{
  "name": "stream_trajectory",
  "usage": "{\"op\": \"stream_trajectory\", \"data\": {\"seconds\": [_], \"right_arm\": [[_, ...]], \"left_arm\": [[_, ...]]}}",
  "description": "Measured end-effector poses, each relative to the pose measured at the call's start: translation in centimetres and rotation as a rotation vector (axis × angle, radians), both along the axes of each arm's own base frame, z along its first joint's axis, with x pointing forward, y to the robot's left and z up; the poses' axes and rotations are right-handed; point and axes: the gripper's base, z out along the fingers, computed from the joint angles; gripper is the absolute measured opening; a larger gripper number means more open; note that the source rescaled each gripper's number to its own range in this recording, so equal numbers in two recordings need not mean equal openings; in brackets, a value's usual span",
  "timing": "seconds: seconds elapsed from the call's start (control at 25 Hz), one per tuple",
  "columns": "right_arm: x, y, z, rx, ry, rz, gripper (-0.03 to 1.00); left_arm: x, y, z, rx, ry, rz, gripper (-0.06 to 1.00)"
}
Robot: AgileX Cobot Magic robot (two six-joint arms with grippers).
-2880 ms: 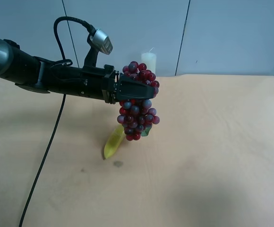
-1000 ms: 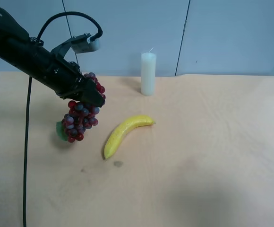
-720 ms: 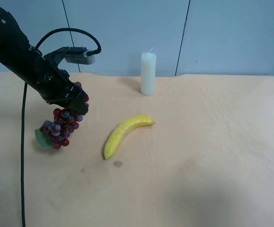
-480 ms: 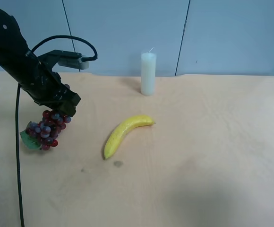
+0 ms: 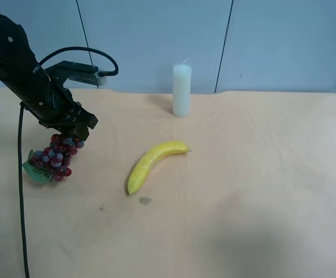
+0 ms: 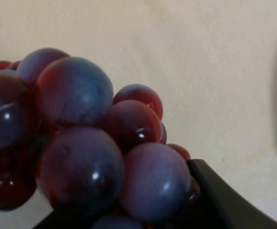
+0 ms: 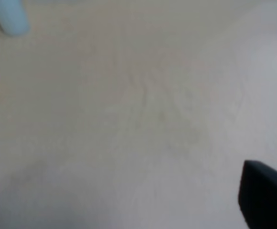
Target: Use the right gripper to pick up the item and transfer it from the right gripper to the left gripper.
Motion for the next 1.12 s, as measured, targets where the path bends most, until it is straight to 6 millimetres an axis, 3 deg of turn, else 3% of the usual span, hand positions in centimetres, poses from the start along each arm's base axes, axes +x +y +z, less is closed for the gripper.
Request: {"op": "stream_trajectory", "data": {"seconds": [0.44, 0.52, 0.6, 0.72, 0.84, 1.12], "right_arm": [[0.0, 0.0, 0.0, 0.0, 0.0, 0.0, 1.0], [0.0, 0.0, 0.0, 0.0, 0.0, 0.0, 1.0], [0.0, 0.0, 0.0, 0.0, 0.0, 0.0, 1.0], [0.0, 0.0, 0.0, 0.0, 0.0, 0.0, 1.0], [0.0, 0.0, 0.0, 0.0, 0.0, 0.0, 1.0], [0.0, 0.0, 0.0, 0.0, 0.0, 0.0, 1.0]], "left_arm": [[0.9, -0.2, -4.9, 0.035, 0.105, 0.003, 0.0], [0.9, -0.2, -5.1, 0.037, 0.106, 0.003, 0.14], [1.1, -0.3, -5.1, 0.032, 0.086, 0.005, 0.5], [1.3, -0.3, -5.1, 0.028, 0.066, 0.007, 0.87], [1.3, -0.3, -5.1, 0.028, 0.066, 0.007, 0.97], [1.2, -0.3, -5.0, 0.029, 0.075, 0.006, 0.99]]}}
